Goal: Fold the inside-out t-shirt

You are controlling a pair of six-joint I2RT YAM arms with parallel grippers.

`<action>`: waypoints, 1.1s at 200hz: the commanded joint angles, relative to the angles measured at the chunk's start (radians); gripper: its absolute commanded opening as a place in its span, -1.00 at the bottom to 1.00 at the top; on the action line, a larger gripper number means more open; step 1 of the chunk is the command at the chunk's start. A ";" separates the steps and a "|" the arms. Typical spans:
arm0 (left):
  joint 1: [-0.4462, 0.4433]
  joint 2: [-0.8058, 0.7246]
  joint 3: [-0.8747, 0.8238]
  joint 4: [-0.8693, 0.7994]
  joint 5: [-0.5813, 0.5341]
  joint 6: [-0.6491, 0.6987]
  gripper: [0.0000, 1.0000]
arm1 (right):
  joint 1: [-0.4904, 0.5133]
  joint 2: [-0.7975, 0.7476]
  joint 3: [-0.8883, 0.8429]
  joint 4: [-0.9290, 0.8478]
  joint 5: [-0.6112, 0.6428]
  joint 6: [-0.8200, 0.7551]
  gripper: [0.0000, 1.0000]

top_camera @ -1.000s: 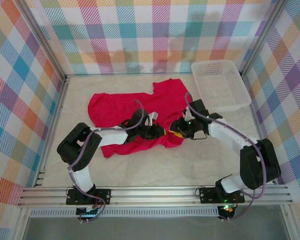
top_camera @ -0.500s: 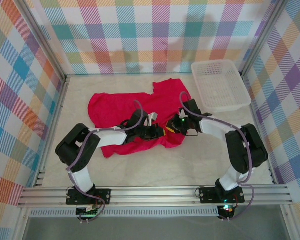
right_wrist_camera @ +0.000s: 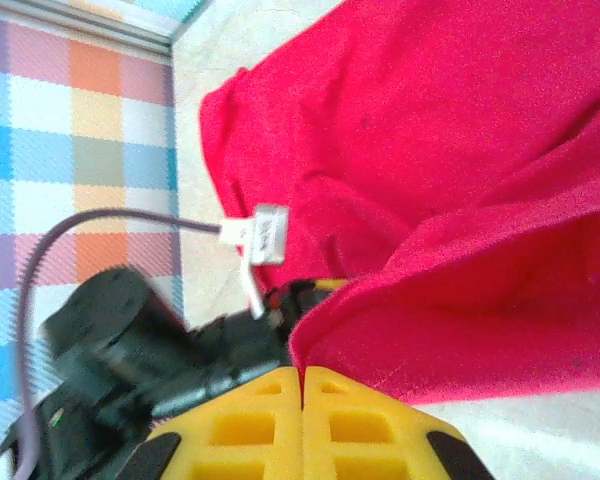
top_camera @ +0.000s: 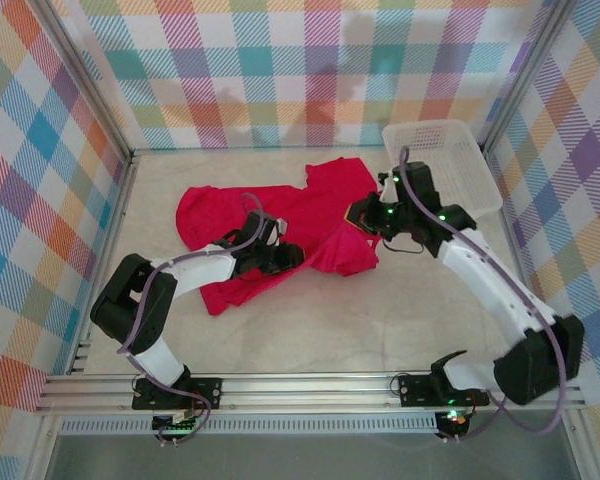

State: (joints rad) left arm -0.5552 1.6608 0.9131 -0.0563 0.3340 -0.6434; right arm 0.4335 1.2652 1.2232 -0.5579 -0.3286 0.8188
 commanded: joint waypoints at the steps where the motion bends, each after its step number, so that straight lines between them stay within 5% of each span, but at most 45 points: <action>1: 0.029 0.024 0.020 -0.161 -0.096 0.041 -0.28 | 0.001 -0.072 -0.017 -0.201 0.004 -0.067 -1.00; 43: 0.099 -0.092 0.047 -0.509 -0.396 0.054 -0.28 | -0.002 -0.187 -0.162 -0.282 0.161 -0.132 -1.00; 74: 0.101 -0.216 0.042 -0.728 -0.630 0.027 -0.03 | -0.025 -0.180 -0.256 -0.212 0.208 -0.126 -1.00; 220: 0.101 -0.069 -0.023 -0.652 -0.522 0.012 -0.11 | -0.072 -0.048 -0.226 -0.149 0.168 -0.145 -1.00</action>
State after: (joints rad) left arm -0.4564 1.5532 0.8875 -0.7429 -0.2192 -0.6250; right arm 0.3763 1.2148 0.9688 -0.7219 -0.1459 0.6907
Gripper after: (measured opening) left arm 0.480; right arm 0.067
